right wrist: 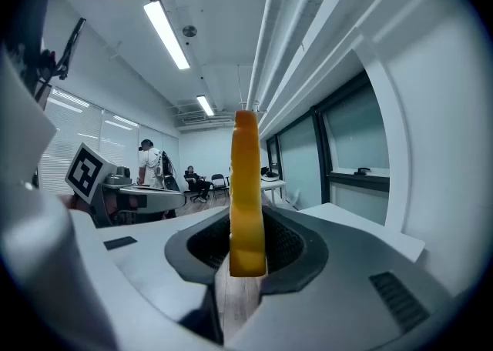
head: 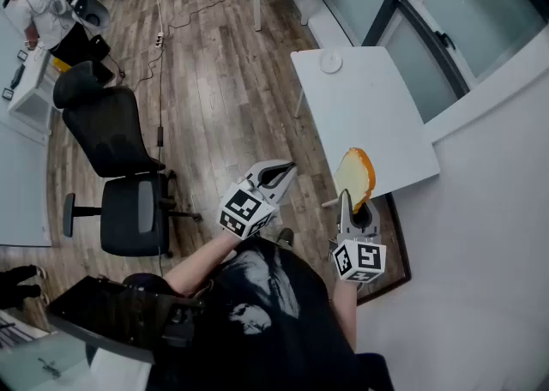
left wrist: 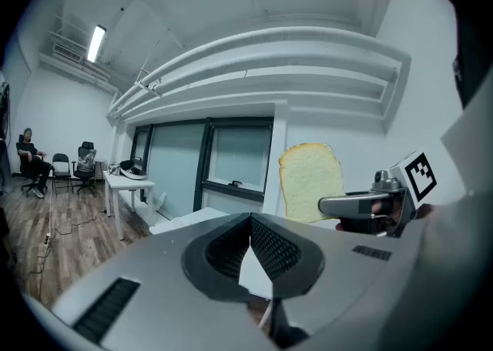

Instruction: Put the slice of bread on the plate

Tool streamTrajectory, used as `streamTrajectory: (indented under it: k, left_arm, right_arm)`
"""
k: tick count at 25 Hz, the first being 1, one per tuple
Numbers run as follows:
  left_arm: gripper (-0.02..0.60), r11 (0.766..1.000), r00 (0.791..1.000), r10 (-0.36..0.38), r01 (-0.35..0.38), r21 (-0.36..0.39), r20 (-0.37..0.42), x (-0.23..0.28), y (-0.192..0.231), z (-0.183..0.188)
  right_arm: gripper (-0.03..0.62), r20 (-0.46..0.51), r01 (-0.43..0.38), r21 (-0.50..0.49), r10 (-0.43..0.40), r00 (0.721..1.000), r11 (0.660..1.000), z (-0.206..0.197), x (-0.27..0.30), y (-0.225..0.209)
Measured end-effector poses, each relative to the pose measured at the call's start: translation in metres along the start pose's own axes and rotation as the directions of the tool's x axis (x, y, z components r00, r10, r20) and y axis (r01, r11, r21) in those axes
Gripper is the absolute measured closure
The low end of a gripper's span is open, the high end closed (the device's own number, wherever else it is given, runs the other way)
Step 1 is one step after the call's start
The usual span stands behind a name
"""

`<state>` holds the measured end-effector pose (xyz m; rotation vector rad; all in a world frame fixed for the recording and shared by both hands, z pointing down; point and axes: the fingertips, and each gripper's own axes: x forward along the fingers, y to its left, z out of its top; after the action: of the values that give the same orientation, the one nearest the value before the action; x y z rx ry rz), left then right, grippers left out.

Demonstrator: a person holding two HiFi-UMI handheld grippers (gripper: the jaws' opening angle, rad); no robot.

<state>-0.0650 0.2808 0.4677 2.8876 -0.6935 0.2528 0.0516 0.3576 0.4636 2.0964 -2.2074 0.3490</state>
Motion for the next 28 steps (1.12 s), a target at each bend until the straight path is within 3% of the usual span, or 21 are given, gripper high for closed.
streamTrajectory:
  k: [10,16,28]
  left_arm:
    - [0.578,1.0,1.0,0.0,0.0,-0.009,0.003,0.0,0.005,-0.001]
    - [0.577,1.0,1.0,0.001,-0.001,-0.019,0.006,0.0,0.016,-0.003]
    - [0.578,0.998,1.0,0.006,-0.006,-0.062,0.0,-0.015,0.072,-0.015]
  right_arm:
    - [0.496,-0.012,-0.005,0.009,0.006,1.0,1.0,-0.005,0.004,0.001]
    - [0.496,0.001,-0.009,0.072,0.009,1.0,0.997,-0.007,0.016,0.001]
    - [0.496,0.019,-0.037,0.043,0.036,0.999,0.998,0.0,0.059,0.035]
